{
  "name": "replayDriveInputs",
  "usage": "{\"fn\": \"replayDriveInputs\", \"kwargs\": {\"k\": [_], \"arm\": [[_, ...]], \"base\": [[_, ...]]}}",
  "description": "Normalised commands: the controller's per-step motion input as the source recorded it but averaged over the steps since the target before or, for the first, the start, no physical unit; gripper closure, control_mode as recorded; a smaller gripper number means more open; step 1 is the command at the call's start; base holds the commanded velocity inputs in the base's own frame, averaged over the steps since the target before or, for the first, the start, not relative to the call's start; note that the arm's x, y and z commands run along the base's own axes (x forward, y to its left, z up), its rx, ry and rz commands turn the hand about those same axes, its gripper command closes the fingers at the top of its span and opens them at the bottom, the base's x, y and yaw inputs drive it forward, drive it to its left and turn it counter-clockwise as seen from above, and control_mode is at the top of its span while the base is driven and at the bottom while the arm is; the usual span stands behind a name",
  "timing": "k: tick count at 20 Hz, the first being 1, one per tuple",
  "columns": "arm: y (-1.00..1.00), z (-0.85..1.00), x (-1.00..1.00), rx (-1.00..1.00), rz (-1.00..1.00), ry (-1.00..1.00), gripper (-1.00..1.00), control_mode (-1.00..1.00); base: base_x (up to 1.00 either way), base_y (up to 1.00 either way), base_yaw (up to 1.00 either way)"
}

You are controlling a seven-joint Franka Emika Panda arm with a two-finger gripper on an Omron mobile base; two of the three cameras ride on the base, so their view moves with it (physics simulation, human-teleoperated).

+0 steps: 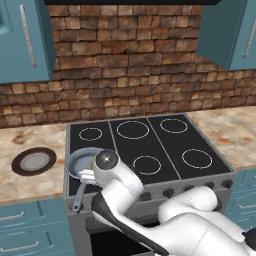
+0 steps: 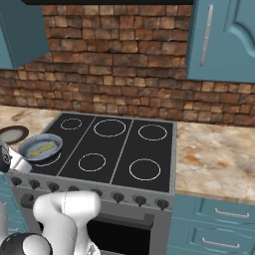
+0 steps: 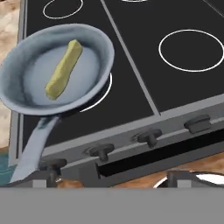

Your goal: Pick up the butter stick and place it in the pan. Then turn on the burner for the pan.

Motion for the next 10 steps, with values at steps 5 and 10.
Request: {"fn": "replayDriveInputs", "kwargs": {"k": [5,10], "arm": [[0.12,-0.33,-0.18,-0.11,0.11,-0.26,-1.00,-1.00],[0.31,-0.38,0.00,-0.11,0.11,-0.24,-1.00,-1.00]], "base": [[0.00,0.00,0.00],[0.00,0.00,0.00]]}}
